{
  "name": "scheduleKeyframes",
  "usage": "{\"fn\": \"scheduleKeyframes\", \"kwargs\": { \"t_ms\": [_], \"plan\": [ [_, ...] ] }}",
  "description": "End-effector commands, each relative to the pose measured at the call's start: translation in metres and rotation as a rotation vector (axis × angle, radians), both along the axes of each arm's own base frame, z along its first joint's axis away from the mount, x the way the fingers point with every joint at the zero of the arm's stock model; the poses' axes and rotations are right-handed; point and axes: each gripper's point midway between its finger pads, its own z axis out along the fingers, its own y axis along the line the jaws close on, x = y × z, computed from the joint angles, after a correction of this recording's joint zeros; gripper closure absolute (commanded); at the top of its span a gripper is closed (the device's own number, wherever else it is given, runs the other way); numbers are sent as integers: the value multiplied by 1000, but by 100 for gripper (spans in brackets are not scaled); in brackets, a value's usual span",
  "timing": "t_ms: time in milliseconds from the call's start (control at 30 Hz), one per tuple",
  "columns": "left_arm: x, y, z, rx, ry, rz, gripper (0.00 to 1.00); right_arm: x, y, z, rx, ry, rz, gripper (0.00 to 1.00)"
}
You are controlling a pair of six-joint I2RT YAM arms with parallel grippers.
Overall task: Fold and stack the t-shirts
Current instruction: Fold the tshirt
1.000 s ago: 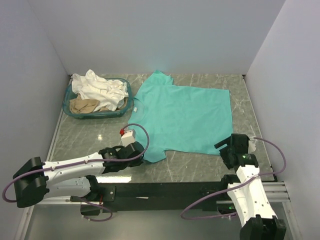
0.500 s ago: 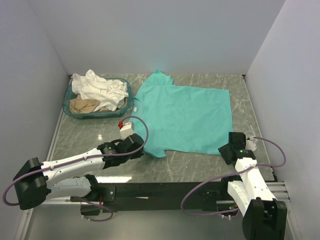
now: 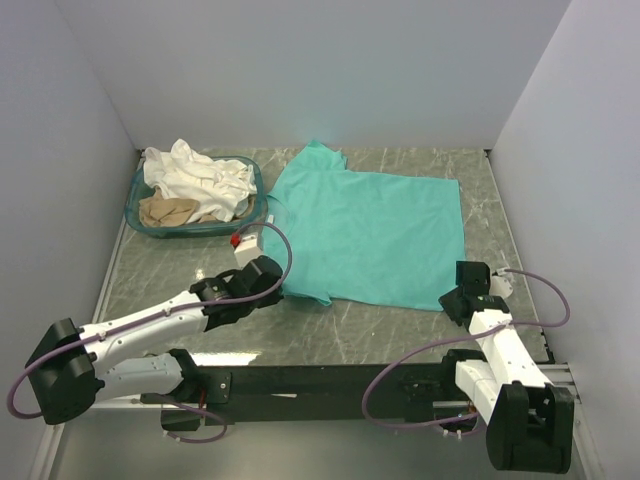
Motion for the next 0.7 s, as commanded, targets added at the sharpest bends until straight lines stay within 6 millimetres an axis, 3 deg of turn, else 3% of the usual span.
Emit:
{"fn": "scheduleKeyframes", "kwargs": {
  "t_ms": [0,300,467,533,567,667],
  "plan": [
    [17,-15,33,-55,-82,-16,99,14,-7,20,-42,-54,15,96],
    [48,-24,60,-55,-141,-30,99,25,-9,62,-83,-119,69,99],
    [79,-29,90,-58,-199,-24,99,41,-11,79,-99,-123,92,99],
    [93,-30,90,-30,-198,-27,99,47,-10,82,-97,-123,103,100],
    [100,-35,102,-40,-219,-30,99,52,-10,84,-96,-118,107,99],
    [122,-42,104,13,-228,-53,99,64,-10,87,-91,-109,121,100]
  ]
}}
